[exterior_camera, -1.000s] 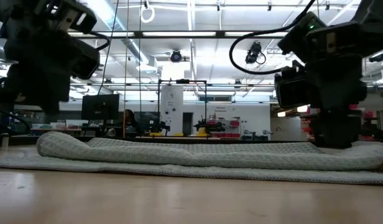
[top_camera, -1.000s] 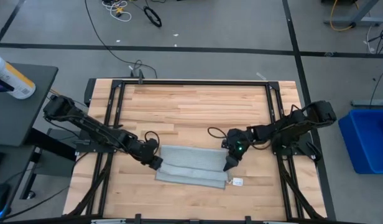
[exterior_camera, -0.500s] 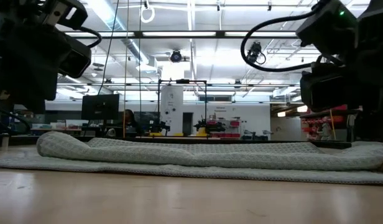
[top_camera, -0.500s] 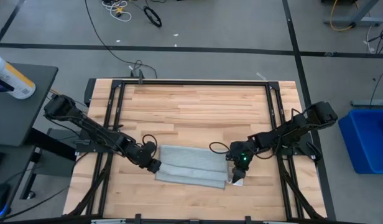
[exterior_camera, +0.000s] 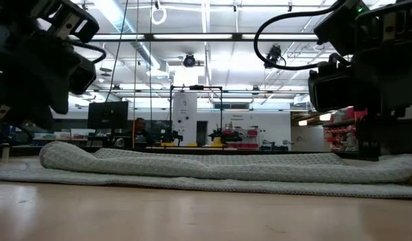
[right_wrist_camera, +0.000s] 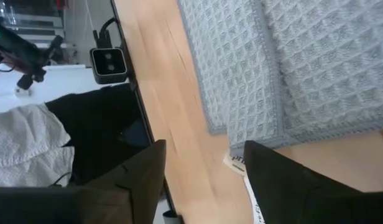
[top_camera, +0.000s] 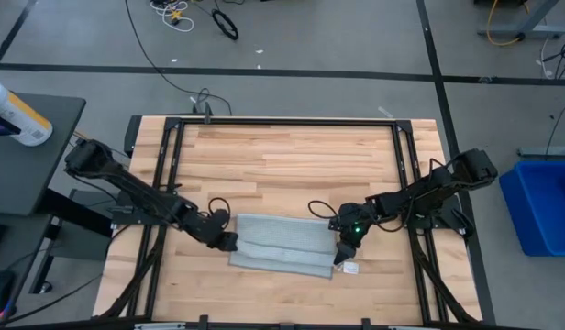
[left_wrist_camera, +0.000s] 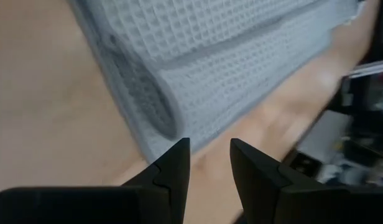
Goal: Fold microfiber towels
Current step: Fold the grey towel
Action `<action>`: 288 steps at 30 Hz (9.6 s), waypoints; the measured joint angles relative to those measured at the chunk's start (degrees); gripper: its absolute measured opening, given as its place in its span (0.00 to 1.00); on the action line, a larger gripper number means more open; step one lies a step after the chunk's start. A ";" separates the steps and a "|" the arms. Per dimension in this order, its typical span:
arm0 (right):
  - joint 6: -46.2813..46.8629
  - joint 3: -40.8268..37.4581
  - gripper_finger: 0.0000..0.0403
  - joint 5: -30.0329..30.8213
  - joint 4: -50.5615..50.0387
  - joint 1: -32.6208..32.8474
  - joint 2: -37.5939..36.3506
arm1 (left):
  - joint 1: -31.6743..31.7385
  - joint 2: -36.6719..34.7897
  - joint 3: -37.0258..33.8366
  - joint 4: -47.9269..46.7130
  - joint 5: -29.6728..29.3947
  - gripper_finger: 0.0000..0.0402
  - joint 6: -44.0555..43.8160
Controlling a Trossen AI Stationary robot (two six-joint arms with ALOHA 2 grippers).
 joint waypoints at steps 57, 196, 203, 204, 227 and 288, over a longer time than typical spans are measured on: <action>-3.04 0.00 0.59 -1.86 -6.21 -1.71 0.00 | 0.46 4.70 -2.28 5.59 -1.02 0.31 -2.04; -23.74 10.88 0.66 -8.92 -20.91 -18.75 0.02 | 32.33 -1.99 1.02 -0.12 15.48 0.37 33.14; -29.56 10.88 0.70 -12.32 -26.14 -24.14 0.02 | 38.89 -1.99 1.00 -8.75 21.91 0.37 39.59; -30.63 10.88 0.70 -12.40 -27.26 -24.68 0.02 | 39.47 -1.99 1.00 -9.22 22.40 0.37 40.28; -38.38 10.88 0.72 -11.81 -32.51 -25.70 3.86 | 38.98 9.44 0.95 0.86 31.57 0.37 39.07; -41.76 10.88 0.72 -10.05 -31.00 -25.97 6.01 | 39.98 19.54 0.97 10.03 40.80 0.37 39.58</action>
